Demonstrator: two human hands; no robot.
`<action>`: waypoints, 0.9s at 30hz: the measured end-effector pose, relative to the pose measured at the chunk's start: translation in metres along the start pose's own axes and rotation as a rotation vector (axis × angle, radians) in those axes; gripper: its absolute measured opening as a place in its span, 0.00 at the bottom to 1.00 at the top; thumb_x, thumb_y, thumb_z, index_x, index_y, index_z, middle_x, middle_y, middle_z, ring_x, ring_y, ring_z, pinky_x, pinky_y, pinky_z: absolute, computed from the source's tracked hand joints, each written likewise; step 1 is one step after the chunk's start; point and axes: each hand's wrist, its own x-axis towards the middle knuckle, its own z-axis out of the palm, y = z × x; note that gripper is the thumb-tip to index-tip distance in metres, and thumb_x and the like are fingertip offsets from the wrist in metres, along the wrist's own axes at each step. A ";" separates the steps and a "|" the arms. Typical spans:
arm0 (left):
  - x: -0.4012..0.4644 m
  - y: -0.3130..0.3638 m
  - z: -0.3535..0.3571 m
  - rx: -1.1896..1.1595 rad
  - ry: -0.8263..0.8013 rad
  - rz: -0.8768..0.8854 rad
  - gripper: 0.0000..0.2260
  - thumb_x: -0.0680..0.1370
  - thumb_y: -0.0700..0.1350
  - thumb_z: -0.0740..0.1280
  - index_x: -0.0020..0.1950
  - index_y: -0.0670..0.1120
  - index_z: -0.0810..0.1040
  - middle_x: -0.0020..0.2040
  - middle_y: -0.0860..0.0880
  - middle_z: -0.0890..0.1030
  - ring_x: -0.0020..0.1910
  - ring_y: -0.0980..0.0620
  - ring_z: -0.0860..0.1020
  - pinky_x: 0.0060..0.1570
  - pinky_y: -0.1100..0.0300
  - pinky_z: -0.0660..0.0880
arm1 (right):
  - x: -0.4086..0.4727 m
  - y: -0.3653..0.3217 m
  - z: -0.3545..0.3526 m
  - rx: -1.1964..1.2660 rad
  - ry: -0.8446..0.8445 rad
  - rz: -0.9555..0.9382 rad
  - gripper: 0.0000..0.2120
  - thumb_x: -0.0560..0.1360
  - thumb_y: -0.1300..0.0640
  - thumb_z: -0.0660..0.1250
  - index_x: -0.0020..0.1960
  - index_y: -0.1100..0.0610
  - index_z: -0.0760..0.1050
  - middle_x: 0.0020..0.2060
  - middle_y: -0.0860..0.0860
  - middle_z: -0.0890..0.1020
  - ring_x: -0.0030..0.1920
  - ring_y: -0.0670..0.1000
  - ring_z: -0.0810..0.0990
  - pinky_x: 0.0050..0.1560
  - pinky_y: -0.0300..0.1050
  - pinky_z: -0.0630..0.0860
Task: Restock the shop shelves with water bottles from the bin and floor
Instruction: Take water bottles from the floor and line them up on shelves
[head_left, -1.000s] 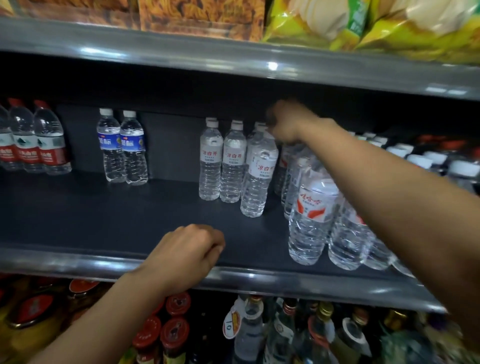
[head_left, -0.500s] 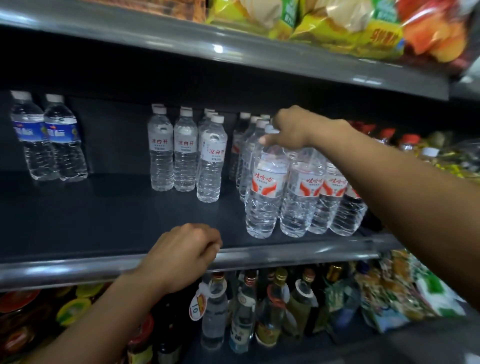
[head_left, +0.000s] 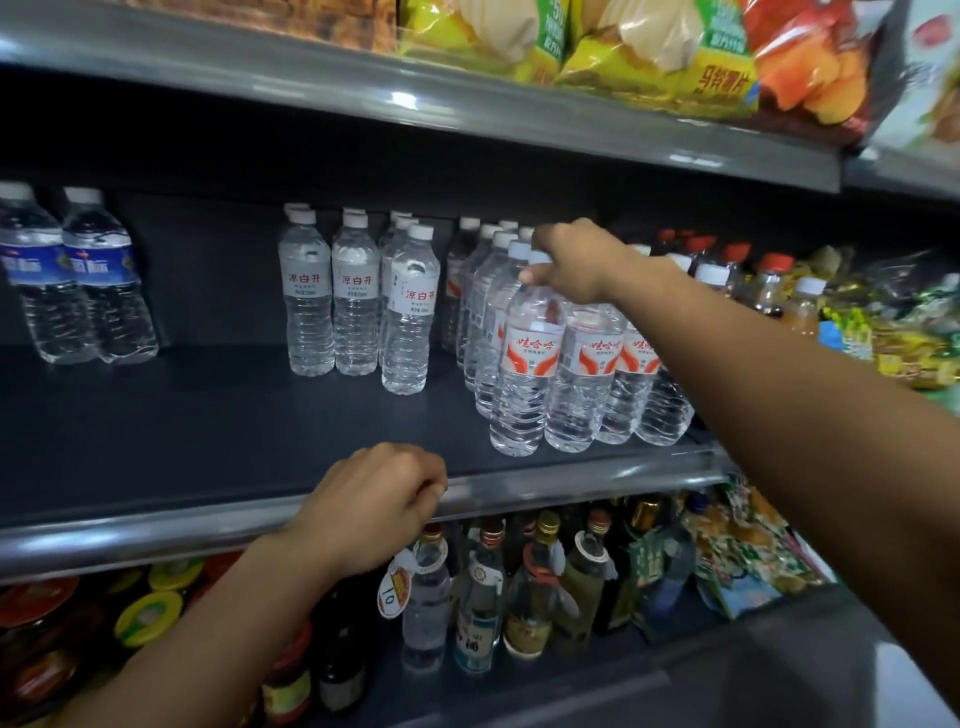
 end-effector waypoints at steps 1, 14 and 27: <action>0.001 0.003 -0.001 -0.004 -0.007 0.010 0.06 0.79 0.50 0.59 0.48 0.52 0.75 0.48 0.57 0.78 0.49 0.51 0.76 0.49 0.53 0.75 | -0.001 -0.001 0.000 0.001 0.006 0.004 0.23 0.77 0.45 0.64 0.65 0.59 0.70 0.60 0.61 0.75 0.57 0.61 0.75 0.50 0.50 0.71; -0.018 0.015 -0.006 -0.039 -0.043 0.089 0.05 0.79 0.48 0.60 0.46 0.51 0.75 0.48 0.52 0.80 0.48 0.46 0.77 0.47 0.52 0.75 | -0.085 -0.061 0.012 -0.001 0.151 0.026 0.18 0.79 0.54 0.61 0.66 0.60 0.64 0.57 0.62 0.76 0.55 0.65 0.76 0.47 0.52 0.71; -0.165 0.004 0.095 -0.226 -0.383 0.041 0.08 0.78 0.46 0.61 0.48 0.48 0.79 0.49 0.47 0.81 0.49 0.46 0.78 0.47 0.50 0.75 | -0.306 -0.154 0.182 0.315 -0.272 0.088 0.10 0.77 0.60 0.60 0.57 0.60 0.69 0.52 0.60 0.75 0.48 0.66 0.76 0.38 0.53 0.71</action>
